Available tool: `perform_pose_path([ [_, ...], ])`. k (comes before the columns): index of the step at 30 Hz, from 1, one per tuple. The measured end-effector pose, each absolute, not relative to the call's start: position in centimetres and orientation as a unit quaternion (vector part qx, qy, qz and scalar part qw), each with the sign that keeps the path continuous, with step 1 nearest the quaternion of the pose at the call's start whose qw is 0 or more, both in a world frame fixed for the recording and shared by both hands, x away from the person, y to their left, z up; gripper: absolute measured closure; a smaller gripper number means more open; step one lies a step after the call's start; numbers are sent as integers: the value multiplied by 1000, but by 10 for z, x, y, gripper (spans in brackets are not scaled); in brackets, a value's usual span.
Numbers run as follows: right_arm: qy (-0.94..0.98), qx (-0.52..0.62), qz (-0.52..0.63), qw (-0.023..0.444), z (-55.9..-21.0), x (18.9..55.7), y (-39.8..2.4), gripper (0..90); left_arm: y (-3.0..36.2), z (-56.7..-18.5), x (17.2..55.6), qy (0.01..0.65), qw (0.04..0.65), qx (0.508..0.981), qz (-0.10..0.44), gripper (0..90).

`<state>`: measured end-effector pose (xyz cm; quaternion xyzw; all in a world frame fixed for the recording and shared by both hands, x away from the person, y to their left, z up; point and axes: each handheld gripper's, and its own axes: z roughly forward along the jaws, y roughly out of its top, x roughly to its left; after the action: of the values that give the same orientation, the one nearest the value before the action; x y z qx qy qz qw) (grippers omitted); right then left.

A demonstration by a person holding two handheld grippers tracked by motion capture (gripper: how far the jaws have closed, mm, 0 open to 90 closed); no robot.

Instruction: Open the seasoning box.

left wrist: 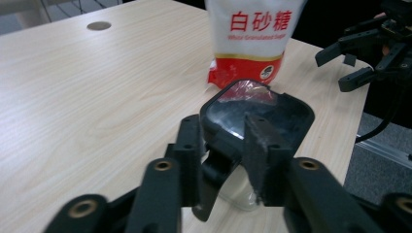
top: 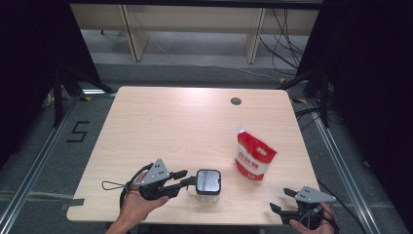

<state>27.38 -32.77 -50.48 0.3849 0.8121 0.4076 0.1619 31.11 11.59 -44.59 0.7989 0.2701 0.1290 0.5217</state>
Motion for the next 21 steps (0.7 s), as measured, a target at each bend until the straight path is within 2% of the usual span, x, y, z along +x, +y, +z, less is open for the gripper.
perform_pose_path([
  [4,819,375,404,162,-502,271,-320,238,110,-445,313,253,528,799,140,791],
  [10,826,354,409,160,-500,270,-307,245,108,-451,318,257,523,799,145,836],
  [17,823,330,436,156,-492,269,-287,312,107,-457,321,250,517,806,143,845],
  [21,832,287,445,162,-488,273,-272,395,109,-459,322,255,512,808,143,842],
])
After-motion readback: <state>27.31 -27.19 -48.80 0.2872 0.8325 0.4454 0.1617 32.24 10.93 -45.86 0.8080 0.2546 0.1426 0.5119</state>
